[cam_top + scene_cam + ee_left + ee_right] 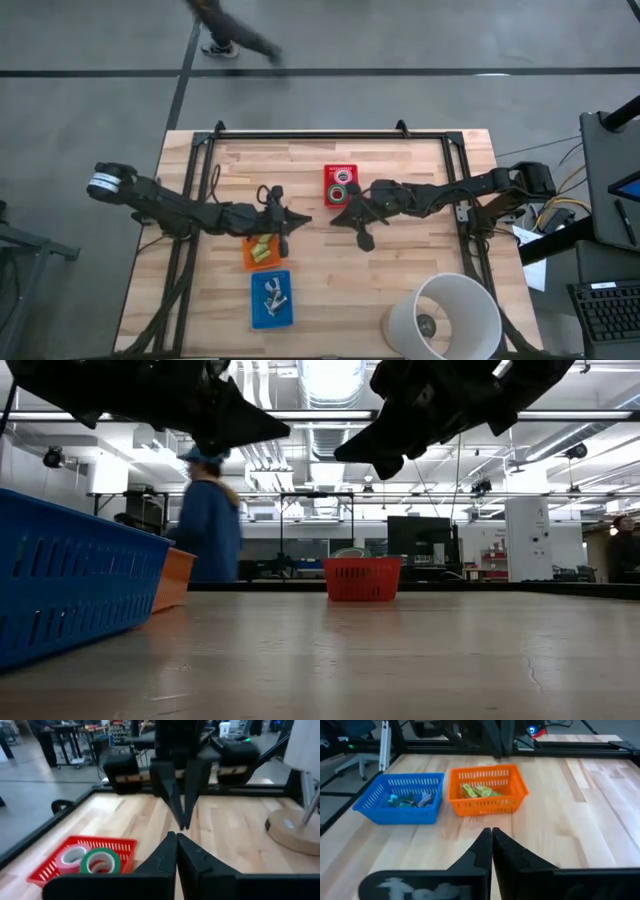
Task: Pick and place Stapler, Stapler remover, tape
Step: Return to Home Position
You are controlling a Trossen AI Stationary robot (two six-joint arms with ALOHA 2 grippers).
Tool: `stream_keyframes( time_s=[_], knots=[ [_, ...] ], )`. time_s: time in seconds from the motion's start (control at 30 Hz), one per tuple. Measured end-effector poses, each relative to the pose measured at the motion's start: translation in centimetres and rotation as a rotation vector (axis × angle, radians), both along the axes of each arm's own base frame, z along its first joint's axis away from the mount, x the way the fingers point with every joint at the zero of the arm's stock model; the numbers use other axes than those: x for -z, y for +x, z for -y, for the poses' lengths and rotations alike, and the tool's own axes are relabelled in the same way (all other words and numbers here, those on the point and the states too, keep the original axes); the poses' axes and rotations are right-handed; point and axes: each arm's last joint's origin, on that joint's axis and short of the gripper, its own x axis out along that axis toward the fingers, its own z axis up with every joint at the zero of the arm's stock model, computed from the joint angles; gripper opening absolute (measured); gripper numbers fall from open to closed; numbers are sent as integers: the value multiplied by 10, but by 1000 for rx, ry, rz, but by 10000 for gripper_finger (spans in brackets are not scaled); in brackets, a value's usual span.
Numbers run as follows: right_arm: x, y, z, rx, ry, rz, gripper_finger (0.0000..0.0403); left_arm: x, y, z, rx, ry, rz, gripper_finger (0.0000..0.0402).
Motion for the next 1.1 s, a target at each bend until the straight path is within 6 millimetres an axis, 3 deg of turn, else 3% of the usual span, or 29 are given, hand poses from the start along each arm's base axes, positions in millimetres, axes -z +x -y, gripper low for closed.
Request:
stream_keyframes(
  time_s=[0.27, 0.5, 0.8, 1.1],
  knots=[
    [-14, -18, 3, -1, -29, 16, 8, -22, -40, -7, 16, -17, 30, 6],
    [-25, -58, 6, 22, -55, 91, 8, -15, -86, -16, 12, -45, 129, 11],
    [3, -124, 7, 135, -114, 155, 8, 13, -113, -22, -21, -49, 146, 13],
    [25, -172, 6, 168, -108, 274, 8, 8, -123, -24, -20, -33, 215, 4]
  ],
)
